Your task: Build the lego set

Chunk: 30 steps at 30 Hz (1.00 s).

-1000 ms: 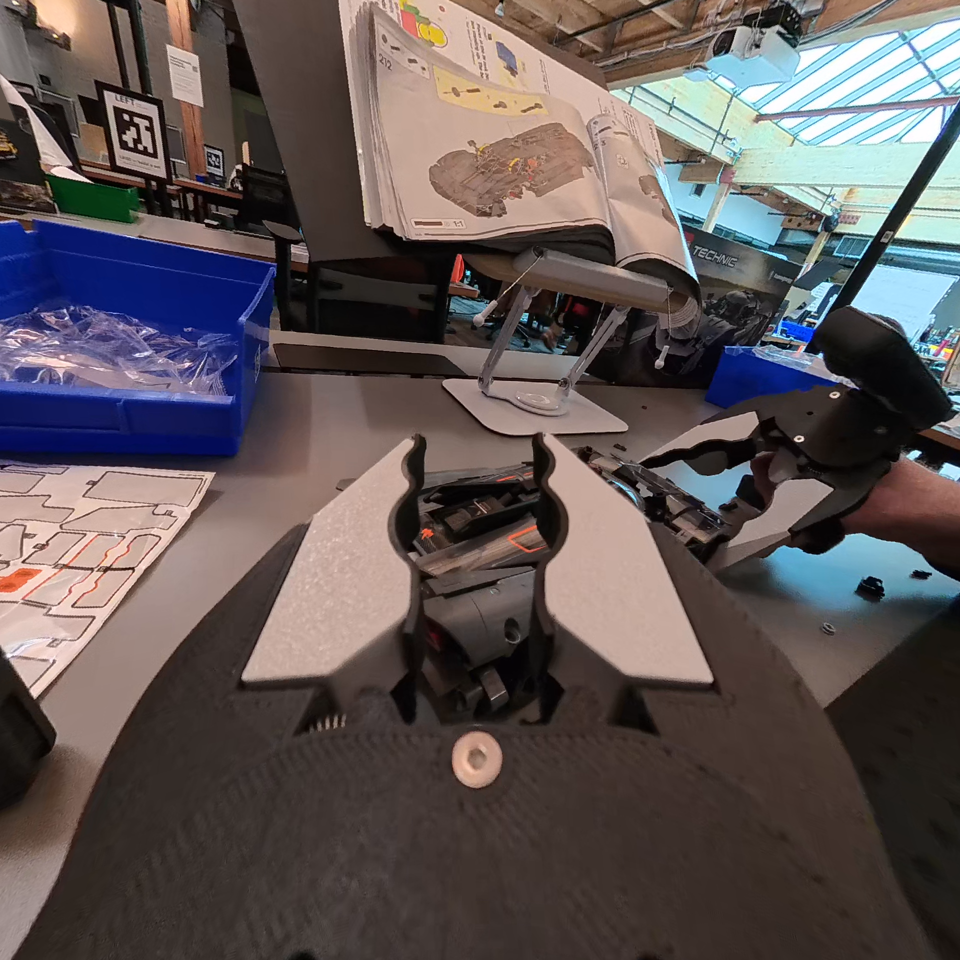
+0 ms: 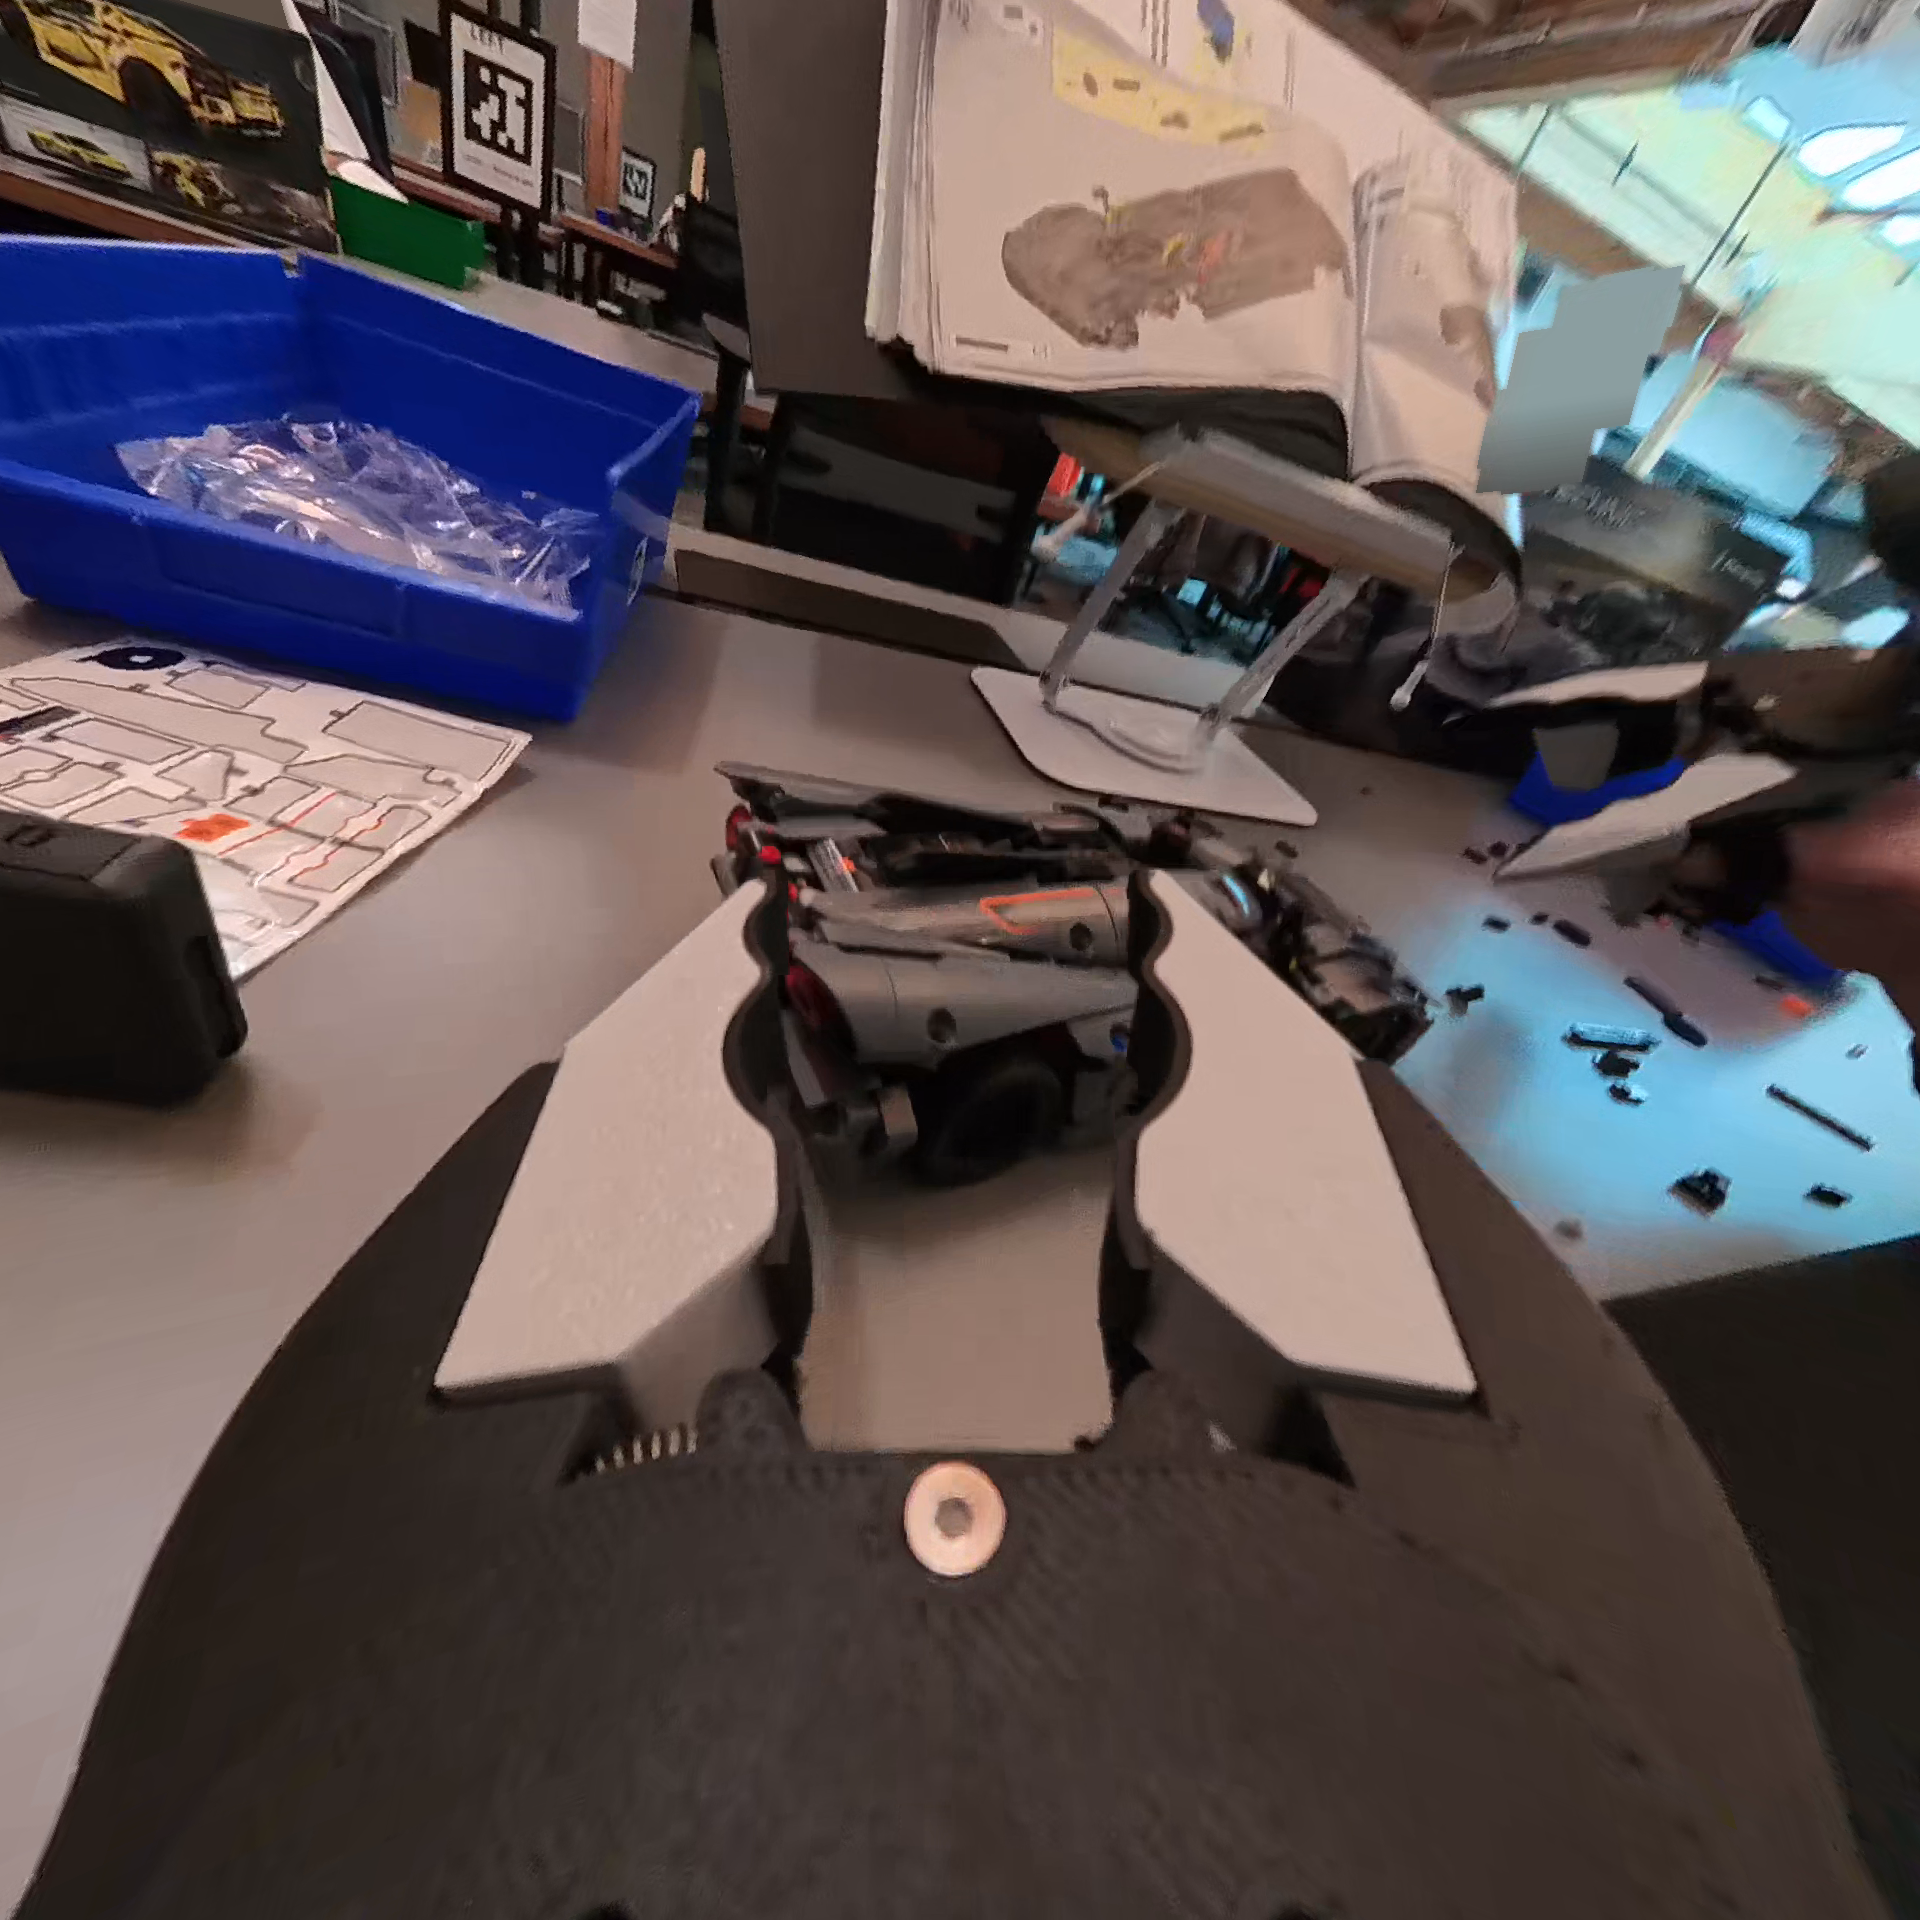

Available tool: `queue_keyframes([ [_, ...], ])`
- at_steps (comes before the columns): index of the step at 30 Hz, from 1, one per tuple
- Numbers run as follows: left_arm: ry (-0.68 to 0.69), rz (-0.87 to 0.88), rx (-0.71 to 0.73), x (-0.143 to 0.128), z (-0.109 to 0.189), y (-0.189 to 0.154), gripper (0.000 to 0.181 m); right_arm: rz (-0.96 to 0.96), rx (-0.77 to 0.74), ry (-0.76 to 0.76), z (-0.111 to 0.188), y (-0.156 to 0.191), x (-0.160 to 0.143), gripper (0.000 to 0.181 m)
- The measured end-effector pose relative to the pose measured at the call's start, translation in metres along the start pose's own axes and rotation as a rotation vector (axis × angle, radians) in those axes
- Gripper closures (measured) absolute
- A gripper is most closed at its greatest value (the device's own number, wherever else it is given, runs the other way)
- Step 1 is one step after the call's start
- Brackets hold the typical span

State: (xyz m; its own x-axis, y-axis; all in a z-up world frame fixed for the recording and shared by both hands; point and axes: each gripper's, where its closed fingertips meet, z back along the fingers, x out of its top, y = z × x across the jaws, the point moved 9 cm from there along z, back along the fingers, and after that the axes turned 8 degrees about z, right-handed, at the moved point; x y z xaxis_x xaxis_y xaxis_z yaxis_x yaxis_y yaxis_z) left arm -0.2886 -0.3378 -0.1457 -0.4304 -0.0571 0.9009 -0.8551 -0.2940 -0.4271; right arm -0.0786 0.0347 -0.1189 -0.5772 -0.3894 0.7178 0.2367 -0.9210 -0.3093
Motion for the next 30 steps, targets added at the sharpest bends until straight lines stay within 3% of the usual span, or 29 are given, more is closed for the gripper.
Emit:
queue_keyframes([
  [7, 0.263, -0.152, 0.153, -0.023, -0.009, -0.014, 0.117, -0.026, 0.019, -0.030, 0.014, -0.011, -0.003, 0.079],
  [12, 0.294, -0.171, 0.186, -0.029, -0.016, -0.018, 0.120, 0.003, 0.028, -0.005, 0.014, -0.008, -0.004, 0.086],
  [17, 0.254, -0.231, 0.264, -0.029, -0.016, -0.028, 0.115, -0.003, 0.003, -0.006, 0.019, -0.012, -0.004, 0.086],
  [23, 0.333, -0.195, 0.313, -0.037, -0.023, -0.022, 0.119, -0.072, -0.012, -0.025, 0.027, -0.026, -0.011, 0.088],
  [30, 0.133, -0.192, 0.342, -0.007, -0.007, -0.020, 0.117, -0.097, -0.051, -0.047, 0.037, -0.039, -0.017, 0.088],
])
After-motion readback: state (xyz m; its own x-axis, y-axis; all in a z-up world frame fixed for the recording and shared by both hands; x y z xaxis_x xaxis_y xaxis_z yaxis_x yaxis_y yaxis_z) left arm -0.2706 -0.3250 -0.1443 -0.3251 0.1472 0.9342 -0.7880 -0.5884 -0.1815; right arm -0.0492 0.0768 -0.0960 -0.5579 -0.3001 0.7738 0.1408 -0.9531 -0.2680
